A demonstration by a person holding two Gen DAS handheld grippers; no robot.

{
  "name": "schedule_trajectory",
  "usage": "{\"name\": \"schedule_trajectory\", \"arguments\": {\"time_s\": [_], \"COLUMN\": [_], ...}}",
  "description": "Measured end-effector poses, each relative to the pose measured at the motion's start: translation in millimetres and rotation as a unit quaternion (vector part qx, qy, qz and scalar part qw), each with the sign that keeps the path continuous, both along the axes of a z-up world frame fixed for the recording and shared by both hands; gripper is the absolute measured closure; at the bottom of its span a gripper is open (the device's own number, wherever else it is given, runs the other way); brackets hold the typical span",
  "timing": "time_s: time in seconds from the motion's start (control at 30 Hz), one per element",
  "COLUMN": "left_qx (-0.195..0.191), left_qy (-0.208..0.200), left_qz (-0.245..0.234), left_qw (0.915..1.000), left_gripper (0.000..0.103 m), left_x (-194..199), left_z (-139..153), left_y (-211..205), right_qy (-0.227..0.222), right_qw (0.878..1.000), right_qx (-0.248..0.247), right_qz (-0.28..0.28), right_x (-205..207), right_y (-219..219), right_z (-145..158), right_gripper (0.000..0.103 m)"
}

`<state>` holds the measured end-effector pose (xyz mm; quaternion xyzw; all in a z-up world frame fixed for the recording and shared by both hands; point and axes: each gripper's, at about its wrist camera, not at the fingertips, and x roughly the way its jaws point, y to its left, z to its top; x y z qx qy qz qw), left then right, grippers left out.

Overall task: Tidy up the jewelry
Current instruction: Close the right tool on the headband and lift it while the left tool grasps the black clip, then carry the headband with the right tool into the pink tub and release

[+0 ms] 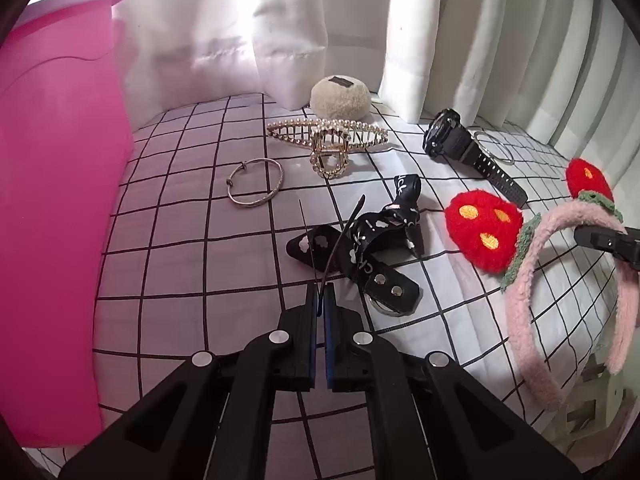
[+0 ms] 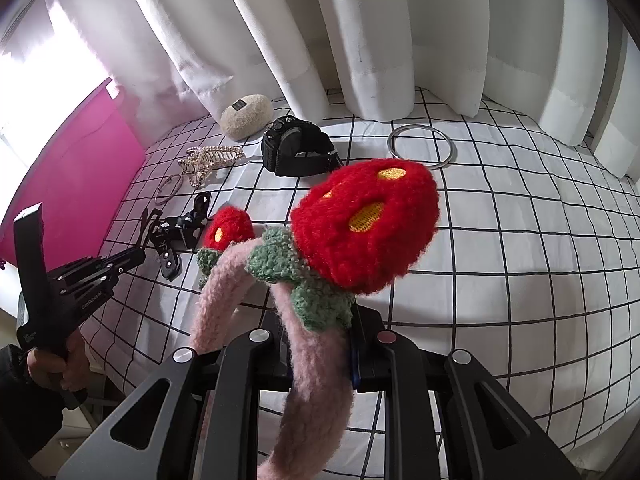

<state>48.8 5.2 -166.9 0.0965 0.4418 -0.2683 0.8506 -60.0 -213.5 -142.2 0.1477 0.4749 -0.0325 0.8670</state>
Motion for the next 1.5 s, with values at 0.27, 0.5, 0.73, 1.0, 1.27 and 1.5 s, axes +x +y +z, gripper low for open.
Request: {"name": "schedule_trajectory", "arguments": {"time_s": [0.27,0.5,0.73,1.0,1.27,1.5], "left_qx": [-0.033,-0.067,-0.092,-0.095,-0.086,-0.073], "left_qy": [-0.021,-0.034,-0.07,-0.138,-0.167,-0.164], "left_qz": [0.041,0.064,0.095,0.174,0.269,0.33], "left_qw": [0.9984,0.9951,0.9887,0.9704,0.9448,0.9268], "left_gripper": [0.1,0.1,0.1,0.1,0.099,0.099], "left_x": [-7.9,-18.1,-23.1,-20.9,-9.3,5.3], "left_z": [47.9,96.1,149.8,211.1,235.8,228.1], "left_y": [4.9,4.6,17.9,73.9,149.2,200.9], "right_qy": [-0.03,-0.072,-0.128,-0.206,-0.251,-0.259], "right_qw": [0.999,0.996,0.99,0.972,0.945,0.925], "right_qx": [-0.014,-0.033,-0.044,-0.019,0.004,0.014], "right_qz": [0.013,0.028,0.05,0.114,0.208,0.277], "right_x": [0.9,4.8,14.9,51.3,111.1,163.3], "right_y": [3.5,7.6,14.6,51.6,131.0,210.9], "right_z": [24.3,65.3,117.4,177.5,220.6,234.0], "right_gripper": [0.085,0.085,0.085,0.085,0.085,0.085]}}
